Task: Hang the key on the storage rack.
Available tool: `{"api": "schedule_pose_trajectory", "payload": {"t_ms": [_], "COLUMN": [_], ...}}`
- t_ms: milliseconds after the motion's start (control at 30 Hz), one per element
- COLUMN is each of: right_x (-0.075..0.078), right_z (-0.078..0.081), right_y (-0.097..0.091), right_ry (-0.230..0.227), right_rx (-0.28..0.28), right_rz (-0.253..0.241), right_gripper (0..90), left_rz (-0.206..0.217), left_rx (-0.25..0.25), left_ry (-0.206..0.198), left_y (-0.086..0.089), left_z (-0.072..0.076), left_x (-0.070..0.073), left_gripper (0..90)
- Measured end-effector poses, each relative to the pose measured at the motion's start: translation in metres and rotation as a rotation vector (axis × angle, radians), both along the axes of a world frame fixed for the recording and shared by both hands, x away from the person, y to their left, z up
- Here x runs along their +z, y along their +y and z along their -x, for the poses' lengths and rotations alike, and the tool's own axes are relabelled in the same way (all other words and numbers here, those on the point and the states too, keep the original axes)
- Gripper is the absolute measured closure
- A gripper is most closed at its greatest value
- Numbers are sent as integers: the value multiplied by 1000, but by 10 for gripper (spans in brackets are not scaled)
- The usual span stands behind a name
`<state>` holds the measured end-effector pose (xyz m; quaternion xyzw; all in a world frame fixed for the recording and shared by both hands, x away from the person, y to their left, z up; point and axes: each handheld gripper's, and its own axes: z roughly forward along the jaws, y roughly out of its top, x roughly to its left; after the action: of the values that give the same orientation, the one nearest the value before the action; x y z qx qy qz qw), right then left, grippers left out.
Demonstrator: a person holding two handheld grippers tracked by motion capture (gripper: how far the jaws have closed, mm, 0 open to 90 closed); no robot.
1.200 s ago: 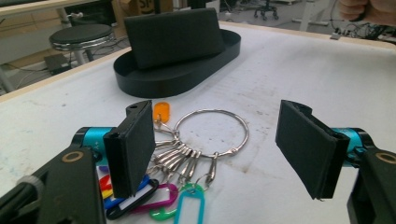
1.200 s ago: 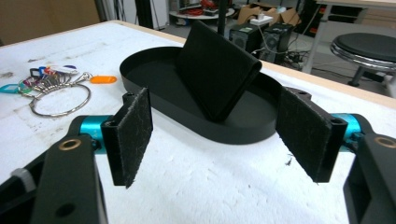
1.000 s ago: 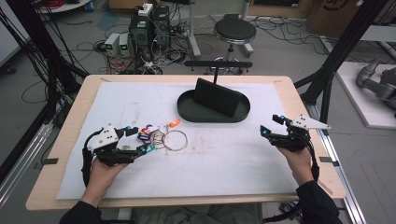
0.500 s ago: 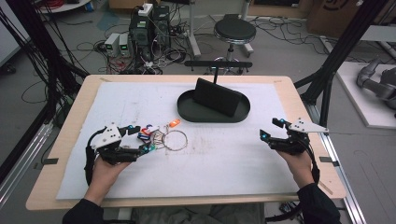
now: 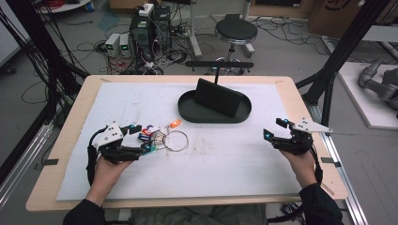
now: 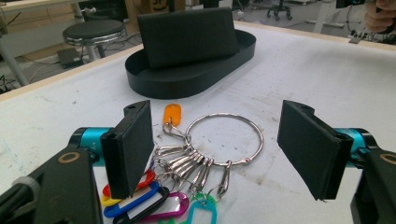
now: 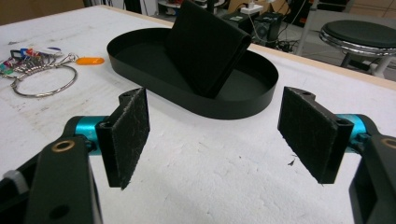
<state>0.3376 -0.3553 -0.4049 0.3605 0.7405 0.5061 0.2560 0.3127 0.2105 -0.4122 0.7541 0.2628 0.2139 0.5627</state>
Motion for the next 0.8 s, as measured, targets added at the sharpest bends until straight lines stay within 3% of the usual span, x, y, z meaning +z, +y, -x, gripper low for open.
{"api": "schedule_pose_trajectory", "payload": {"t_ms": [300,467,800], "right_x": [-2,-3,-4], "right_z": [0,-1,-2], "right_y": [1,1,1], "right_ry": [3,7,16], "right_rx": [4,3,4], "right_rz": [-2,-1,0], "right_gripper": [252,252,252], "left_rz": [-26,-73,-120], "left_rx": [-40,-94,-172], "left_ry": [2,8,48], "left_y": [-17,-30,-43], "left_z": [-4,-6,-12], "left_x": [2,-3,-11], "left_gripper": [273,354,553]}}
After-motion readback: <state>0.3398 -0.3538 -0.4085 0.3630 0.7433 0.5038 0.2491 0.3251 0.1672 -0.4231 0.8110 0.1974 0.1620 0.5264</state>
